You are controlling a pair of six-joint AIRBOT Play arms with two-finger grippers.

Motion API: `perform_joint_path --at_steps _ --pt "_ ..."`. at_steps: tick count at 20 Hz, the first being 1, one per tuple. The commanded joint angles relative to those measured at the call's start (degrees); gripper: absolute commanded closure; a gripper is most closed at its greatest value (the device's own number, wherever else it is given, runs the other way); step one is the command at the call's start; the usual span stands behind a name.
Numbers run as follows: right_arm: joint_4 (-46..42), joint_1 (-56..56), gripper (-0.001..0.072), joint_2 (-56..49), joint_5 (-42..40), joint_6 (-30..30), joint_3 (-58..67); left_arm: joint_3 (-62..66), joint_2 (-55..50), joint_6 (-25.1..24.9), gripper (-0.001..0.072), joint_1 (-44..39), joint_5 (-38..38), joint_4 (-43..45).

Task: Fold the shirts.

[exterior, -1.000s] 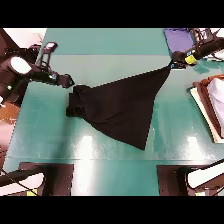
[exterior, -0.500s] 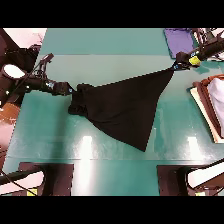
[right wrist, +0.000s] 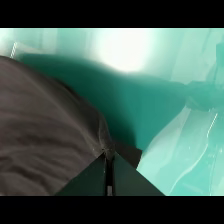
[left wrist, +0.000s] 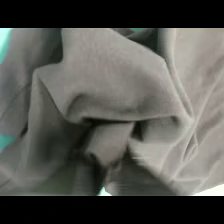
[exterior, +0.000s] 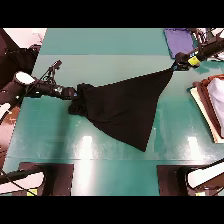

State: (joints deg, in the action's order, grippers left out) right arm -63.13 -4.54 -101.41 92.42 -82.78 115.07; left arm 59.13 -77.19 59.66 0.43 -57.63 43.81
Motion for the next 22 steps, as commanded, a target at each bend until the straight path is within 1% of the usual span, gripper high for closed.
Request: perform_joint_path --at_steps 1,3,6,9,12,14,16,18,19,20,22 --pt "-0.2 0.0 0.0693 0.0 2.7 0.1 0.1 2.6 -0.3 2.3 0.0677 0.5 1.1 0.8" --pt "-0.2 0.4 0.0693 1.2 3.0 0.1 0.1 8.3 1.5 6.0 0.0678 3.6 -1.8 3.6" --pt "-0.2 1.5 0.0694 5.9 -1.0 0.1 0.1 18.1 8.9 6.2 0.0677 8.0 -1.8 9.5" --pt "-1.4 2.5 0.0693 12.2 -5.4 0.1 0.1 26.8 16.2 5.9 0.0676 10.8 -1.5 12.1" --pt "-1.6 2.5 0.0693 17.7 -9.2 0.4 0.1 30.1 20.6 5.9 0.0676 10.8 -1.5 12.3" --pt "-1.6 2.5 0.0693 20.9 -10.9 0.4 0.1 30.2 22.2 6.1 0.0677 10.9 -3.3 12.4" --pt "-2.2 2.5 0.0693 22.8 -10.5 0.4 0.1 30.2 22.5 8.3 0.0677 10.8 -9.4 11.9" --pt "-5.3 2.5 0.0694 23.4 -7.7 0.3 0.1 29.4 22.5 10.9 0.0678 9.7 -21.1 11.7" --pt "-7.8 2.5 0.0694 23.1 -5.7 0.3 0.1 28.1 22.5 10.9 0.0678 8.1 -26.5 11.7" --pt "-10.3 2.5 0.0693 22.9 -3.7 0.3 0.0 25.6 22.7 10.9 0.0678 5.5 -30.1 11.7" --pt "-14.6 2.5 0.0693 22.6 -0.5 0.3 0.0 17.4 23.9 10.9 0.0678 -2.4 -33.3 10.9"
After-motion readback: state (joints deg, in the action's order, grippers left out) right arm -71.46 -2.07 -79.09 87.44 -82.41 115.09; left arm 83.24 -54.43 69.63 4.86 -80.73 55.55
